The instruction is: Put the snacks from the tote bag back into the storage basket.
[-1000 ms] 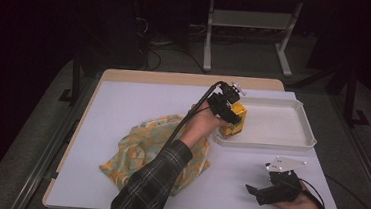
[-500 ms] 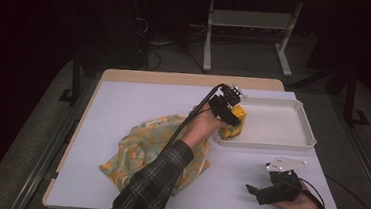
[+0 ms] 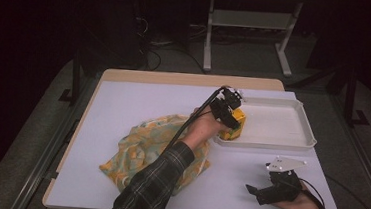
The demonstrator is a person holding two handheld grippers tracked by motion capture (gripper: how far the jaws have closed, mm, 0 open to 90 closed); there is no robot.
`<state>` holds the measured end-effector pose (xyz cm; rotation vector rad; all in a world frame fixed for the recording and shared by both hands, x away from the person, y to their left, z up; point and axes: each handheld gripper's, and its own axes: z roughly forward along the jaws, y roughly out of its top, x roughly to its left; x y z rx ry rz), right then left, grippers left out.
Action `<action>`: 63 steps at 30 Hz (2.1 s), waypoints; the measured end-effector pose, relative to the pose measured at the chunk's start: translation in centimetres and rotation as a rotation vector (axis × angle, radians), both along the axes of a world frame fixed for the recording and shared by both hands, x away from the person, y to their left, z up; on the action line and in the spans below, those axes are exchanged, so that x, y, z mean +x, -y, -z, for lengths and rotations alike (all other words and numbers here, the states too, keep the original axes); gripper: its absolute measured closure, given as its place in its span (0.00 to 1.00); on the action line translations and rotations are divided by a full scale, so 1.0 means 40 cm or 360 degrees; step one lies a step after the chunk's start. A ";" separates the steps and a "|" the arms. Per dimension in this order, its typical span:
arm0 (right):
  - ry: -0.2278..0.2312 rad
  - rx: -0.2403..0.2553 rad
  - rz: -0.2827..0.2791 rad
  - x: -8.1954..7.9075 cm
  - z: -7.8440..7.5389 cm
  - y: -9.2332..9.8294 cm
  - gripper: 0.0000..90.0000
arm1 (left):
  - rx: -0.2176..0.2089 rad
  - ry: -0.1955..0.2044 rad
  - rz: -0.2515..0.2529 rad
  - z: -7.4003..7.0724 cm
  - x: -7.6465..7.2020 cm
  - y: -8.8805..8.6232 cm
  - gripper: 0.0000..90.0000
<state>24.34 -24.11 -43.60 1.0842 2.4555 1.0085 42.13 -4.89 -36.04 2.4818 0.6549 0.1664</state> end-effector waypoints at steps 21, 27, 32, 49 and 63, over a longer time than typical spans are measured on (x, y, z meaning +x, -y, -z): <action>0.0003 -0.0002 0.0002 0.000 -0.001 0.000 0.00 | 0.0014 -0.0032 0.0011 0.019 -0.006 0.001 0.49; -0.0001 0.0002 -0.0007 0.001 0.000 0.001 0.00 | -0.0010 -0.0013 0.0039 0.000 -0.014 -0.017 0.41; -0.0008 0.0001 -0.0005 0.000 0.001 0.001 0.00 | -0.0008 -0.0002 0.0054 -0.019 -0.023 -0.045 0.37; -0.0025 -0.0017 0.0008 0.001 0.005 0.002 0.00 | -0.0039 -0.0026 0.0120 -0.057 -0.085 -0.155 0.18; -0.0021 -0.0036 0.0005 0.001 0.005 0.006 0.00 | -0.0125 0.0036 0.0095 -0.094 -0.146 -0.290 0.19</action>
